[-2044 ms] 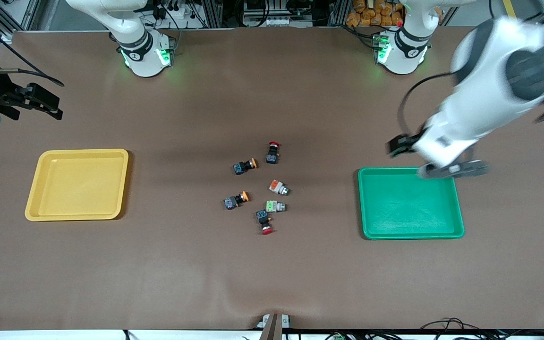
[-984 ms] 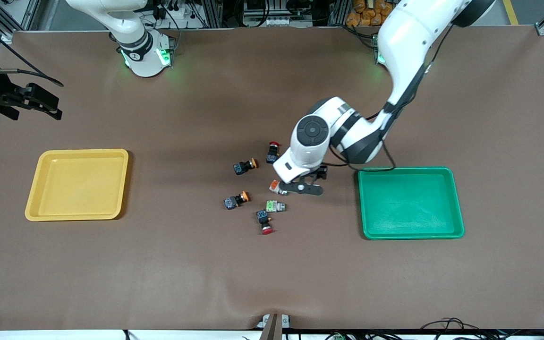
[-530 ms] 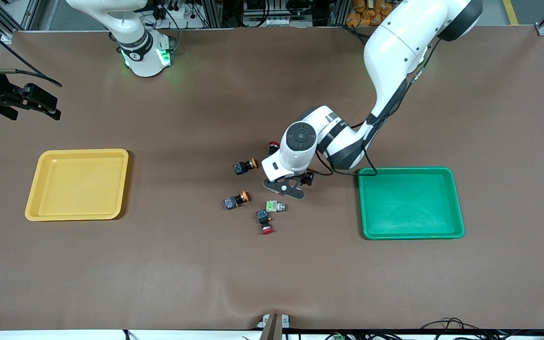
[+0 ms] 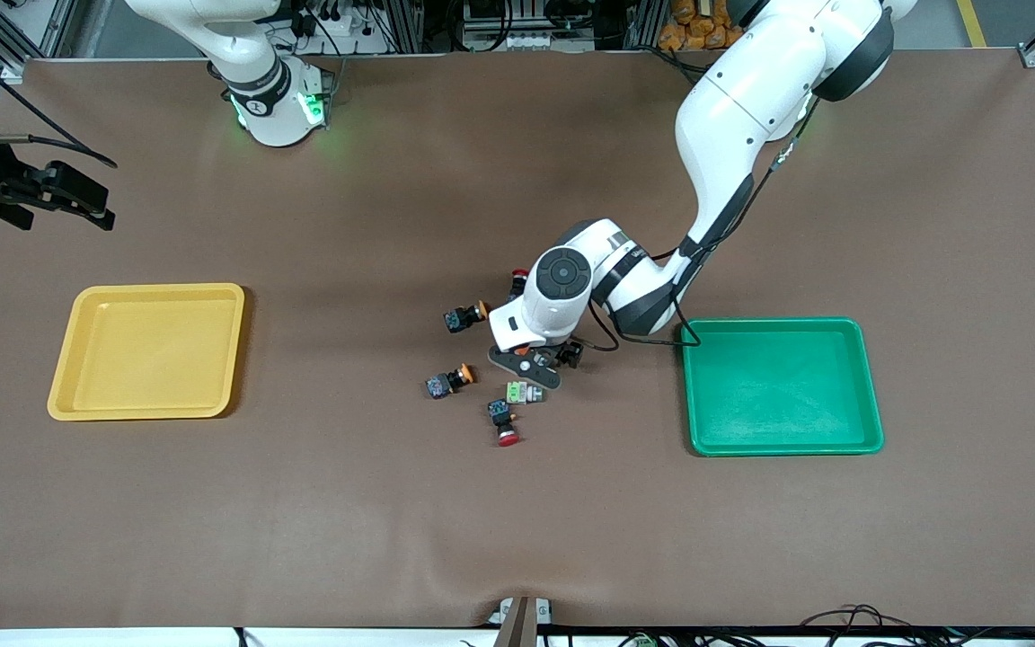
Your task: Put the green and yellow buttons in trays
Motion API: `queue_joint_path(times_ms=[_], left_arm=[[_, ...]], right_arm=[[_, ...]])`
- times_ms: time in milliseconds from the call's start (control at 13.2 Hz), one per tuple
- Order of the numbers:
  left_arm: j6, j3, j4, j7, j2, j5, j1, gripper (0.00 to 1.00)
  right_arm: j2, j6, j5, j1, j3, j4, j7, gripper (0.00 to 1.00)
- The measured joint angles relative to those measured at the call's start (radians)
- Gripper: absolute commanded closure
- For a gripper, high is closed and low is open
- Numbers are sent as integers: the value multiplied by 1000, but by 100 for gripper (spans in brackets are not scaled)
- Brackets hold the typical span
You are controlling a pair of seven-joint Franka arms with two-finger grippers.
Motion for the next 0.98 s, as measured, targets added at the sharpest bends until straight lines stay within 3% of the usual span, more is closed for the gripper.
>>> queue_joint_path(times_ms=[454,833,984], left_arm=[[19,33,3,9,14,2,-43,0],[34,47,7,24,16,2,-60,0],[44,47,7,37,17,2,-60,23]], right_arm=[[26,-9,-1,-2,-1,-12,0,0],[152,-24,-3,-10,-2,-23,0,0],[187,-25,-5,-39,-4,-23,1,0]])
